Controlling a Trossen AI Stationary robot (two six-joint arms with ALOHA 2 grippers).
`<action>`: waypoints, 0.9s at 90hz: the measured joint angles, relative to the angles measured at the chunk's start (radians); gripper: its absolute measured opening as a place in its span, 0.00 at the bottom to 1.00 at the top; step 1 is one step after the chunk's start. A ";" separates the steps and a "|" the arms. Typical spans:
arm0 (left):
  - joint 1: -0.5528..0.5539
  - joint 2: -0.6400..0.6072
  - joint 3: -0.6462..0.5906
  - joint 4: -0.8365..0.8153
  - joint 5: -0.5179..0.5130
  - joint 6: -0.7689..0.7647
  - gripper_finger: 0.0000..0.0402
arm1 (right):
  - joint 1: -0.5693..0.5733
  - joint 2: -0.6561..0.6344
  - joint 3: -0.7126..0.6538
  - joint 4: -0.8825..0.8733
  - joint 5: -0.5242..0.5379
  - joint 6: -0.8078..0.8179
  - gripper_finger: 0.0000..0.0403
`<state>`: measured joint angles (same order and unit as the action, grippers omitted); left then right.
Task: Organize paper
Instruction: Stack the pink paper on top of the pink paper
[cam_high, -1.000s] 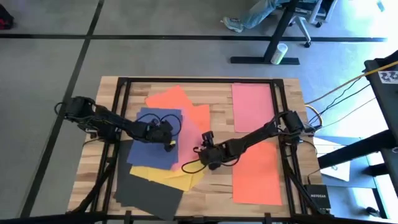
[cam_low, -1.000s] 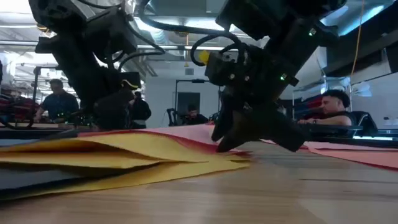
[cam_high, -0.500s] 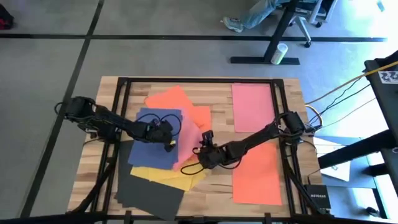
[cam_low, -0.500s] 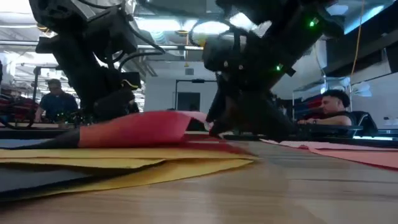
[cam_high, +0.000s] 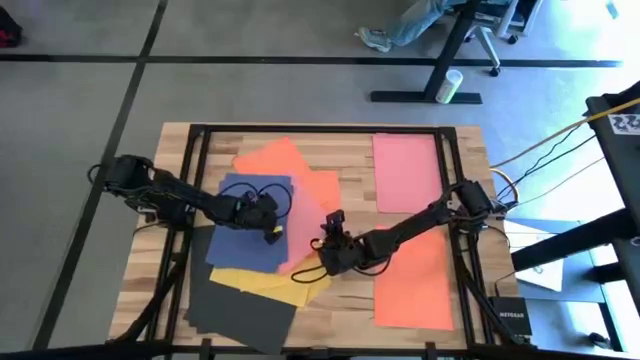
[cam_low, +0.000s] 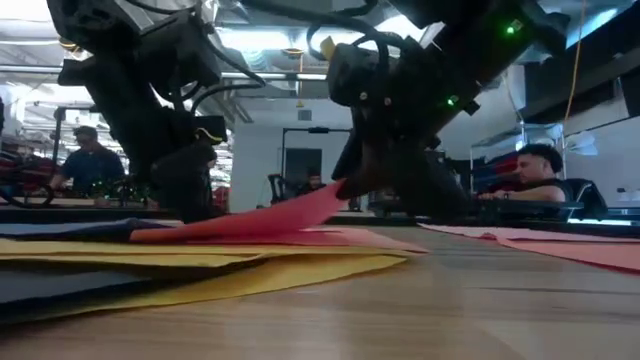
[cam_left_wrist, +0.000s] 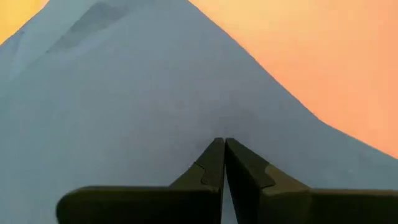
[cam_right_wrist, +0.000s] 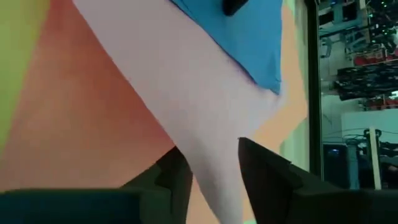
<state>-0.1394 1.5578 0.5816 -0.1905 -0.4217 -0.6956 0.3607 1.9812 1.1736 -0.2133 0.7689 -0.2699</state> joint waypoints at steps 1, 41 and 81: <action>0.000 0.000 0.000 0.000 0.000 0.000 0.00 | 0.000 0.000 0.000 -0.001 0.000 -0.001 0.20; -0.002 -0.101 0.035 -0.028 0.048 0.051 0.00 | -0.001 -0.009 0.035 -0.133 0.003 -0.052 0.00; -0.005 -0.270 0.048 -0.056 0.005 0.045 0.00 | -0.025 -0.045 0.173 -0.426 0.032 -0.011 0.00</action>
<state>-0.1441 1.2873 0.6300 -0.2468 -0.4169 -0.6510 0.3354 1.9365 1.3463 -0.6391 0.8009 -0.2813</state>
